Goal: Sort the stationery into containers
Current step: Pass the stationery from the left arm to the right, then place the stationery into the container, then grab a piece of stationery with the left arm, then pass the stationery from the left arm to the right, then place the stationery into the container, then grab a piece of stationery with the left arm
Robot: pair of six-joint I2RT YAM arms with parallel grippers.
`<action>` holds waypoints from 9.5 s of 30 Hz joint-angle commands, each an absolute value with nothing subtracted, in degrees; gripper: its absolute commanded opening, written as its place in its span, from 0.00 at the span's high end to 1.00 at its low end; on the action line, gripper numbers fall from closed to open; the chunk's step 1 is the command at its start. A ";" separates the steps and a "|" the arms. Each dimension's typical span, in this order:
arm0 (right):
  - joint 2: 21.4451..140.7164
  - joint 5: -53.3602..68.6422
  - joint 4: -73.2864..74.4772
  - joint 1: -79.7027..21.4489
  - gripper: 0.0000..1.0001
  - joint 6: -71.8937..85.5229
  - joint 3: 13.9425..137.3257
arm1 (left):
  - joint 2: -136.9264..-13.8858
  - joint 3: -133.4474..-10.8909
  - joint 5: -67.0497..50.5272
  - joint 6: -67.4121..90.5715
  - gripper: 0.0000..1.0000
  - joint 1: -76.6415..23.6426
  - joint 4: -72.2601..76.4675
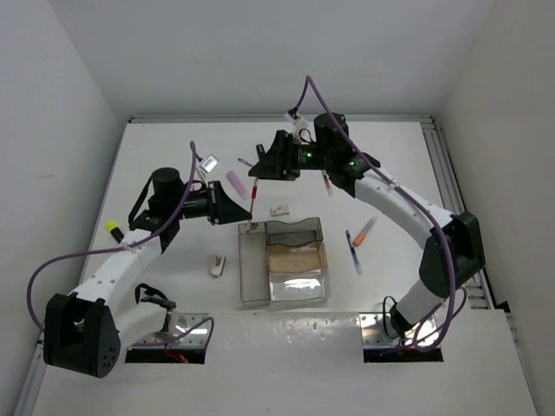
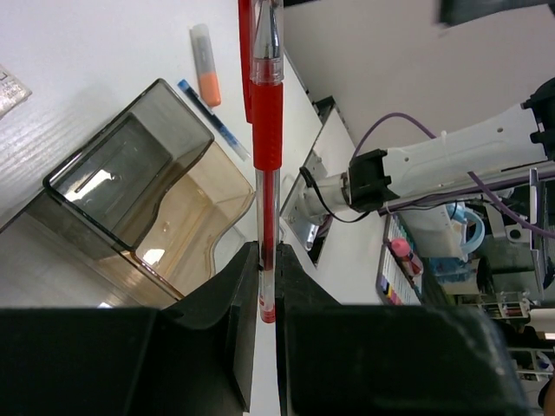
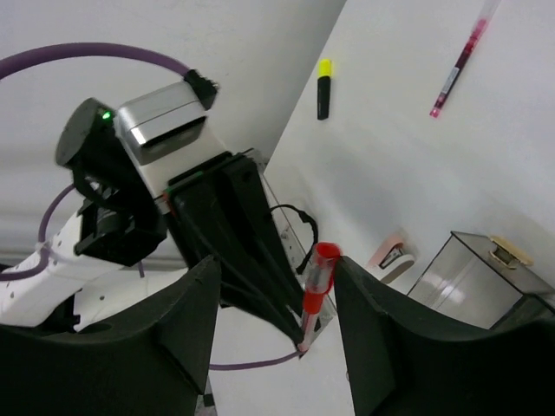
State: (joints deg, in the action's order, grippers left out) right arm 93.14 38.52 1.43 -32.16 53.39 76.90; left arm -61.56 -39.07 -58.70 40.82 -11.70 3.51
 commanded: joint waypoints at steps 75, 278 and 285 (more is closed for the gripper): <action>96.07 23.29 20.48 -31.83 0.40 38.50 79.56 | -94.20 -70.57 1.82 8.61 0.00 2.03 -29.45; 85.61 41.40 21.97 -4.04 0.66 39.47 65.92 | -130.78 -102.66 -18.73 -38.32 0.53 -18.10 -31.82; 84.47 40.78 23.55 -3.78 0.67 38.67 65.65 | -130.43 -99.85 -15.56 -39.64 0.71 -21.44 -31.73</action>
State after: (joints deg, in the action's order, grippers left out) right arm 87.26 40.66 23.22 -4.19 40.10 65.78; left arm -130.74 -102.50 -18.90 -38.94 -20.18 -30.81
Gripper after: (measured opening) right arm 0.331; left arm 0.307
